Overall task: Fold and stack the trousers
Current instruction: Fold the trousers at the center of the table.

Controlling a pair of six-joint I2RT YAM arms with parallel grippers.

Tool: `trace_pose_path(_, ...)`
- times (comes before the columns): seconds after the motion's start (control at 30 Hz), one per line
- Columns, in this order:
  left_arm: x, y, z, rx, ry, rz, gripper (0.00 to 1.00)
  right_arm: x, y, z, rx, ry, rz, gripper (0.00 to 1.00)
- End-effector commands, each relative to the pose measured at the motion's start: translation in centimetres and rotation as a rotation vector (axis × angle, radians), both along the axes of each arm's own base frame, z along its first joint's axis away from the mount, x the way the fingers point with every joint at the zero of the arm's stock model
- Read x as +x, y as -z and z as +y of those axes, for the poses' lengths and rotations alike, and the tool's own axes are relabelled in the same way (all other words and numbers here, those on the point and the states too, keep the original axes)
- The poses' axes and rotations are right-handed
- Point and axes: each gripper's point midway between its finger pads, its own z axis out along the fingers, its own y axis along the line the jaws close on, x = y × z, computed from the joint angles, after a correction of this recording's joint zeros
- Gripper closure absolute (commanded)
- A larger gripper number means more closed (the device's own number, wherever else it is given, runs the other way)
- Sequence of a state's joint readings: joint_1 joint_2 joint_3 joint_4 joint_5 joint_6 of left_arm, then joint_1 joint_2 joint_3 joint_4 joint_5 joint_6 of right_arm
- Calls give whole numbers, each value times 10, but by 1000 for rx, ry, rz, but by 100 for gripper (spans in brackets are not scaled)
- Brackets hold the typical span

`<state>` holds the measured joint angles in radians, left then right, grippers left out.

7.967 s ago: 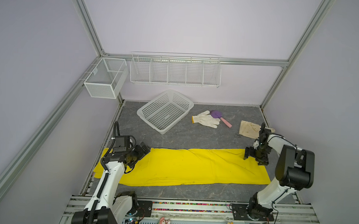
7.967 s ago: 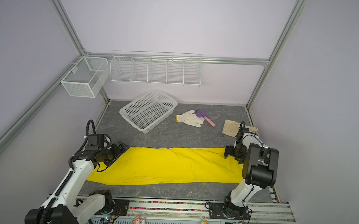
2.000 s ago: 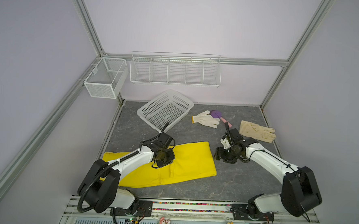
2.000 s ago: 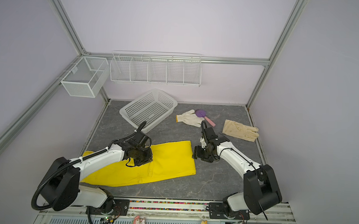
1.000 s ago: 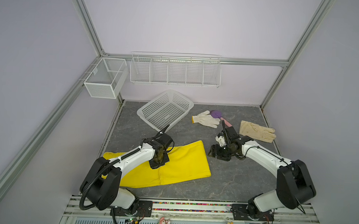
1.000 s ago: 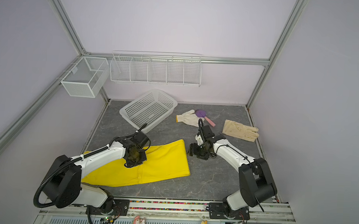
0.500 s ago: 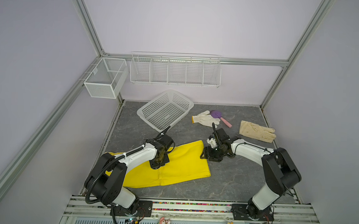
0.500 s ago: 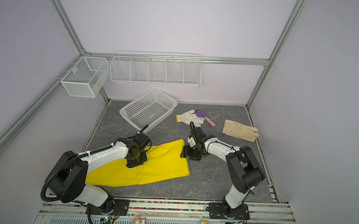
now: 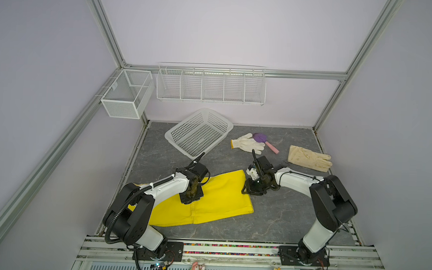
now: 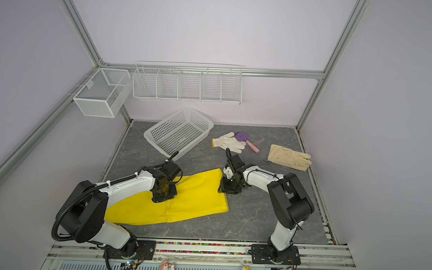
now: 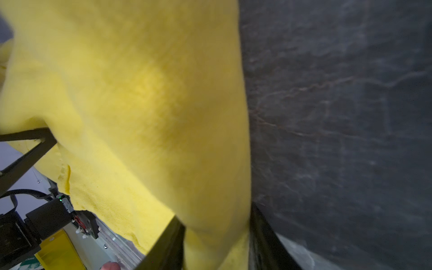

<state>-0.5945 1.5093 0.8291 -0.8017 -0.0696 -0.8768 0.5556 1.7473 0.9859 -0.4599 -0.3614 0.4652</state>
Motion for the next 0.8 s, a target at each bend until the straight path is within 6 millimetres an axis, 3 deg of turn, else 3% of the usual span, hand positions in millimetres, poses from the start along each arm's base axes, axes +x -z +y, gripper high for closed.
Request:
trace_pose_path(0.0,-13,4,0,7,18,79,71,-16,15,-1,-47,-38,50,61)
trace_pose_path(0.07,-12,1,-1,4,26,80,69,-16,10,8,-30,-57,42,65)
trace_pose_path(0.13,-10,-4,-2,5,29,74,65,-13,1,13,-51,-75,10,79)
trace_pose_path(0.27,-8,-10,-4,-1,34,68,60,-3,-16,5,-158,-79,-78,89)
trace_pose_path(0.37,-5,-17,-6,-8,45,63,57,3,-29,-11,-266,-81,-140,94)
trace_pose_path(0.57,13,-58,-16,-85,50,-20,47,4,-54,-51,-400,-59,-215,94)
trace_pose_path(0.77,28,-83,-4,-120,26,-69,43,5,-63,-101,-502,-41,-206,94)
